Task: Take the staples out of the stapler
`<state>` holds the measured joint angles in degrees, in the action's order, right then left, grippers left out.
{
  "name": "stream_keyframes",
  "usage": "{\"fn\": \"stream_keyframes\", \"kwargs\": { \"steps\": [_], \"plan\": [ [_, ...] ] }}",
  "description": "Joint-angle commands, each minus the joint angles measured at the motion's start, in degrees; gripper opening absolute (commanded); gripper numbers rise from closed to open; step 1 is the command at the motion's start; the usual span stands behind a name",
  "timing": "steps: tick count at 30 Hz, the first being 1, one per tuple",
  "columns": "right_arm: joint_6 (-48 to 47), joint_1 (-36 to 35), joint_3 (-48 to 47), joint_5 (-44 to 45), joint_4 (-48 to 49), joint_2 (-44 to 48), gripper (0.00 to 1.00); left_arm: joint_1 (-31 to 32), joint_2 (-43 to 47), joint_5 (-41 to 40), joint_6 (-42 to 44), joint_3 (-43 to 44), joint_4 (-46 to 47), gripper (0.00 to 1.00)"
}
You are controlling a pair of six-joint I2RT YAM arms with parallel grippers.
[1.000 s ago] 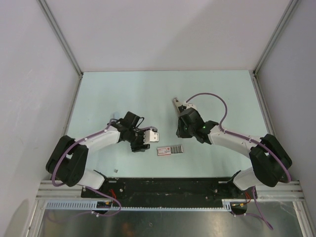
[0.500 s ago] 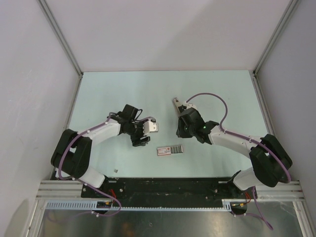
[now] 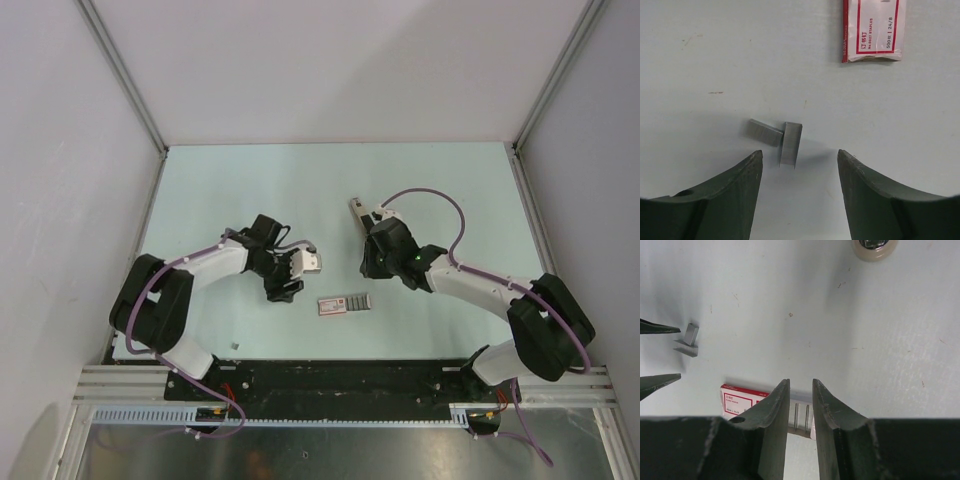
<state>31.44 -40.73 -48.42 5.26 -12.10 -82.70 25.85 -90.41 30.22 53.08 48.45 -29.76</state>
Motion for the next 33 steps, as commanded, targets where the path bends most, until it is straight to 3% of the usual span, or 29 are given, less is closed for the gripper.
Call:
{"fn": "stream_keyframes", "kwargs": {
  "steps": [1, 17, 33],
  "plan": [
    [-0.8, 0.5, 0.4, -0.4, 1.2, 2.3, 0.30, 0.4, -0.3, 1.1, 1.8, 1.3, -1.3, 0.66],
    [-0.7, 1.0, 1.1, -1.3, 2.0, 2.3, 0.29, 4.1, 0.8, 0.3, 2.4, -1.5, -1.2, 0.53],
    [-0.6, 1.7, 1.4, -1.7, 1.8, 3.1, 0.27, 8.8, 6.5, -0.5, 1.1, -7.4, -1.6, 0.49]
  ]
}}
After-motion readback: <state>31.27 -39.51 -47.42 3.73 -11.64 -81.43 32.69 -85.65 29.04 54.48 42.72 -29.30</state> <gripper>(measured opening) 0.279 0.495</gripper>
